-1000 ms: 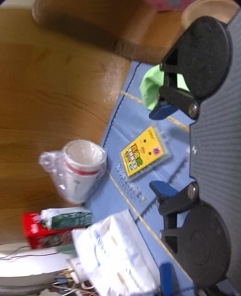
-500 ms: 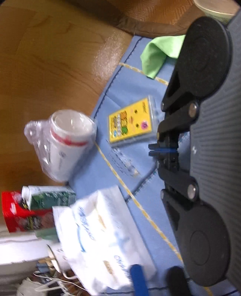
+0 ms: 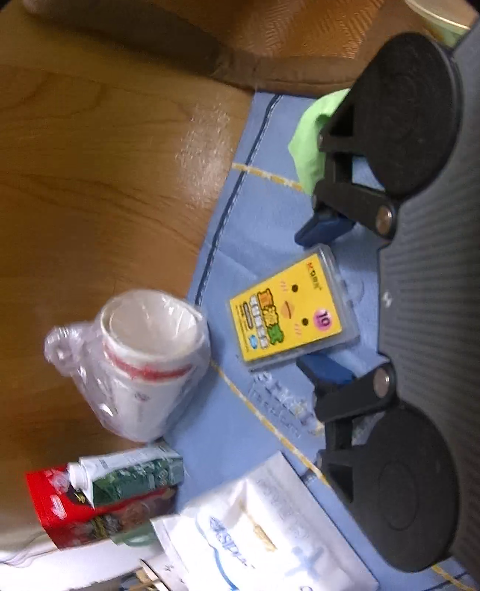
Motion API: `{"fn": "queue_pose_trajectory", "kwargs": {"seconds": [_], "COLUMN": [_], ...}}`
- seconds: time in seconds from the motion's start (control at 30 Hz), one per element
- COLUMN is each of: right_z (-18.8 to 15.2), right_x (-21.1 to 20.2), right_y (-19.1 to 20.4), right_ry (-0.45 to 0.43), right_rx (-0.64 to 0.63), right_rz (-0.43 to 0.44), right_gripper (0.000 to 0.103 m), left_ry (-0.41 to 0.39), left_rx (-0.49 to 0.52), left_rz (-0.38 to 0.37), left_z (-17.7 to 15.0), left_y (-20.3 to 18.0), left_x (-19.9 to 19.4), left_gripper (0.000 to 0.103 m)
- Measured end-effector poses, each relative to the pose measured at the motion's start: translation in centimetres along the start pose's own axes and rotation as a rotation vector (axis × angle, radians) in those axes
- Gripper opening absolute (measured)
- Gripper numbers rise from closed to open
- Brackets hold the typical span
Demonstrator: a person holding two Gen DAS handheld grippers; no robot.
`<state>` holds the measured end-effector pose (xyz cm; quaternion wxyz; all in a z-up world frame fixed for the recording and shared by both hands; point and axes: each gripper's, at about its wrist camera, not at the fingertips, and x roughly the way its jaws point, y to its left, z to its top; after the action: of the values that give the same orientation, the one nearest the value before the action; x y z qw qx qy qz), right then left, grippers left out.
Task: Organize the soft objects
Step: 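Move the right gripper to the yellow card and grasp it, then carry the yellow card into the pink tin and open the right gripper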
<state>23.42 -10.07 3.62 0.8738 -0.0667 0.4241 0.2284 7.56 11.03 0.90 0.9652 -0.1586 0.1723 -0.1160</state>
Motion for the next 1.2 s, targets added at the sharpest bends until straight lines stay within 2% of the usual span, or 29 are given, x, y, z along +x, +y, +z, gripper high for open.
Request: {"fn": "queue_pose_trajectory", "kwargs": {"seconds": [0.17,0.3,0.43,0.53,0.6,0.67,0.83,0.97,1.07,1.1,1.2], "right_z": [-2.3,-7.0,-12.9,-17.2,-19.8,-22.0,-25.0,-25.7,-26.1,-26.3,-27.0], "right_x": [-2.9,-7.2,-12.1,-15.5,-17.5,-19.0,-21.3,-21.4,-21.7,-22.0,-23.5], "right_y": [3.7,6.1,7.3,6.5,4.9,3.6,0.4,-1.0,-1.1,-1.1,-1.6], "right_ry": [0.028,-0.005,-0.065,-0.13,-0.167,-0.209,-0.279,-0.317,-0.348,-0.36,-0.399], "right_rx": [-0.099,-0.157,-0.162,-0.096,0.017,0.124,0.37,0.462,0.453,0.446,0.433], "right_rz": [0.093,0.135,0.154,0.101,0.044,0.011,0.05,0.113,0.13,0.127,0.104], "right_gripper": [0.061,0.061,0.06,0.06,0.061,0.061,0.06,0.06,0.06,0.06,0.06], "left_ry": [-0.036,-0.021,0.02,0.104,0.172,0.242,0.44,0.555,0.615,0.624,0.633], "left_rx": [-0.061,-0.101,-0.07,-0.009,0.03,0.02,-0.052,0.008,-0.028,-0.031,-0.035], "left_rz": [0.006,-0.005,-0.032,-0.111,-0.165,-0.24,-0.41,-0.395,-0.404,-0.399,-0.417], "left_z": [0.4,0.5,0.2,-0.4,-0.9,-1.4,-3.0,-4.3,-5.1,-5.3,-5.1], "left_y": [1.1,1.8,1.3,-0.1,-1.4,-3.2,-8.6,-12.4,-13.4,-13.6,-14.6], "left_x": [-0.7,-0.7,-0.2,0.6,1.1,1.2,1.4,2.0,3.1,3.3,3.8], "left_gripper": [0.075,0.075,0.075,0.075,0.075,0.075,0.071,0.062,0.049,0.042,0.035]}}
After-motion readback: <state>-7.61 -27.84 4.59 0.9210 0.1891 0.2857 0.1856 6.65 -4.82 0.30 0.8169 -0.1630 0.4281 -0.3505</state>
